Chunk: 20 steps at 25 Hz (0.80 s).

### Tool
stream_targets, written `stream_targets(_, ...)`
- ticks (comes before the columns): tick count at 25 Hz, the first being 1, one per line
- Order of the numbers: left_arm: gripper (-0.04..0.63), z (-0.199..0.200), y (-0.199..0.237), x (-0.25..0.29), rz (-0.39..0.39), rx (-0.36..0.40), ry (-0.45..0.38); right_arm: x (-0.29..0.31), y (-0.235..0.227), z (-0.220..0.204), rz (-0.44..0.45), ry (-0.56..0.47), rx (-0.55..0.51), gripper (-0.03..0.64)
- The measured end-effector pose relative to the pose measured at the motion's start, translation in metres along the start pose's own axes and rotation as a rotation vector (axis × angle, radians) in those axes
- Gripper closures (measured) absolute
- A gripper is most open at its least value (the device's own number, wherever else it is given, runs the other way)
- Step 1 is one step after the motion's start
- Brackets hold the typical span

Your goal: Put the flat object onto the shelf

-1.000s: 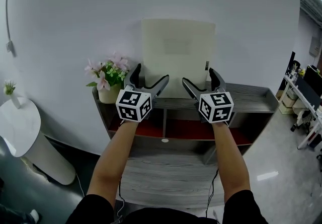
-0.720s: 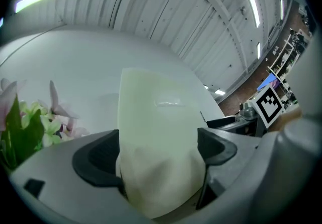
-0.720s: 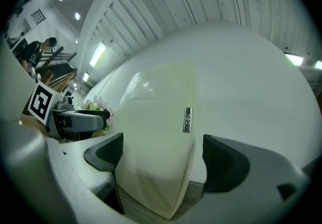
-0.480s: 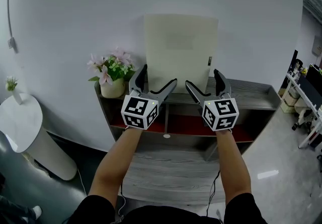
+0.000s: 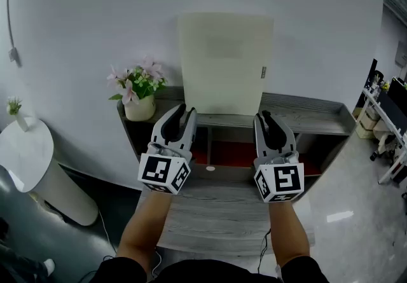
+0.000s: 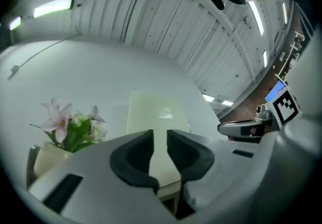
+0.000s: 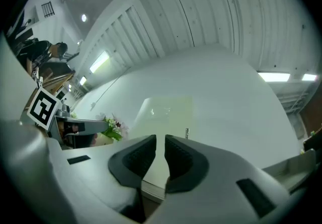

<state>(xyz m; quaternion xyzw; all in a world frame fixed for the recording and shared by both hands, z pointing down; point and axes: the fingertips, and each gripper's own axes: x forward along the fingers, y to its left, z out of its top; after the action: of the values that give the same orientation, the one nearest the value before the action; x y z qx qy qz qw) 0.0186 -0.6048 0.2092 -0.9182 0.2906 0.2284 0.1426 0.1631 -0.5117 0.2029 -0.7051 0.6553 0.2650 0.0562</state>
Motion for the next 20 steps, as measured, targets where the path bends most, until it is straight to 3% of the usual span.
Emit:
stream_targets(2,0.563,-0.003,0.003,-0.011,0.030,-0.016,0.007,-0.009,0.001,0.000,-0.016,-0.002,-0.003,0.577)
stream_targets(4,0.588,-0.009,0.003,-0.022,0.041,-0.036,0.026,-0.017,0.004,-0.005,-0.029,0.015,-0.012,0.591)
stream_targets(12,0.589,-0.038,-0.011,-0.042,0.028,-0.032,0.116,-0.040,0.022,-0.035,-0.019,0.090,0.000,0.592)
stream_targets(20,0.589,-0.037,-0.011,-0.047,0.036,-0.005,0.112,-0.041,0.029,-0.032,-0.010,0.087,-0.022,0.594)
